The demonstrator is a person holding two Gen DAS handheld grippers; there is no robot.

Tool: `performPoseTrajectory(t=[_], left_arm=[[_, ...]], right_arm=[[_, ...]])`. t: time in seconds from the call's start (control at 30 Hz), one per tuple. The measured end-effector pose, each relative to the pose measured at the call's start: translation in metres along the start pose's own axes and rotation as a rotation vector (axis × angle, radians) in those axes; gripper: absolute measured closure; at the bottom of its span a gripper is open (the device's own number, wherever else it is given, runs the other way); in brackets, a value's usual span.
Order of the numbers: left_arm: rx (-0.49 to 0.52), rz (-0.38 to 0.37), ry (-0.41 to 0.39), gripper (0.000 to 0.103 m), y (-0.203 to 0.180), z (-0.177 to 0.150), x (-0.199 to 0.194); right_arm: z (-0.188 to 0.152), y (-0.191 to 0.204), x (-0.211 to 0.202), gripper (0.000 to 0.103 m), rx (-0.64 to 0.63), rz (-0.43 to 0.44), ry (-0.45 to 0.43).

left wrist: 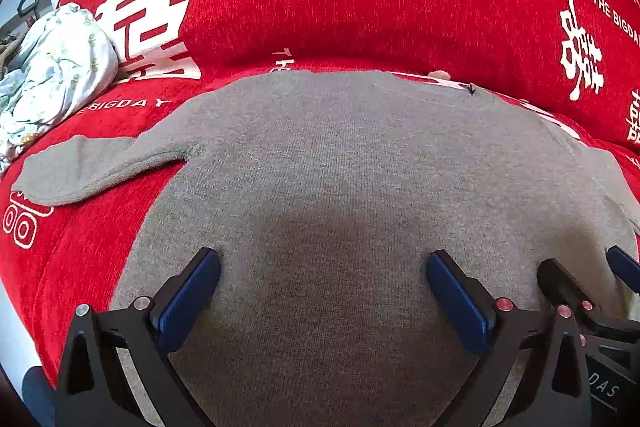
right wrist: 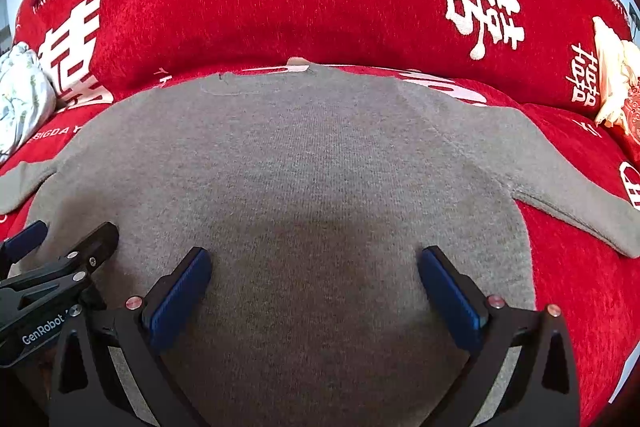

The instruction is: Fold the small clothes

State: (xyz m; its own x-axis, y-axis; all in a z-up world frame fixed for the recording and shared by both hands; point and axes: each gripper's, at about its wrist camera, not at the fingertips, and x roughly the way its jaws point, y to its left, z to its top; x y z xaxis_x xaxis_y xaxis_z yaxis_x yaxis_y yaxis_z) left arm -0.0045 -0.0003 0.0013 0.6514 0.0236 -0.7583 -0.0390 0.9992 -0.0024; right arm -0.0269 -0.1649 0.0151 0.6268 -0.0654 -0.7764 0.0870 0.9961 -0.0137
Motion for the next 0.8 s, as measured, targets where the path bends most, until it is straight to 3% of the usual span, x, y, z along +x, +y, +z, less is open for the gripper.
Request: performPoseTrajectory(t=[0.2, 0.33, 0.6, 0.8], left_arm=[[0.007, 0.013, 0.014, 0.0, -0.001, 0.002, 0.001], [0.006, 0.012, 0.092, 0.0, -0.001, 0.011, 0.005], [0.018, -0.004, 0.262, 0.0, 0.0, 0.023, 0.015], [0.018, -0.001, 0.304, 0.0, -0.002, 0.025, 0.017]], right_arm=[[0.002, 0.001, 0.001, 0.0, -0.007, 0.002, 0.006], [0.005, 0.0, 0.004, 0.0, -0.011, 0.006, 0.028], [0.029, -0.003, 0.019, 0.0, -0.023, 0.012, 0.253], [0.031, -0.004, 0.023, 0.0, -0.026, 0.013, 0.299]])
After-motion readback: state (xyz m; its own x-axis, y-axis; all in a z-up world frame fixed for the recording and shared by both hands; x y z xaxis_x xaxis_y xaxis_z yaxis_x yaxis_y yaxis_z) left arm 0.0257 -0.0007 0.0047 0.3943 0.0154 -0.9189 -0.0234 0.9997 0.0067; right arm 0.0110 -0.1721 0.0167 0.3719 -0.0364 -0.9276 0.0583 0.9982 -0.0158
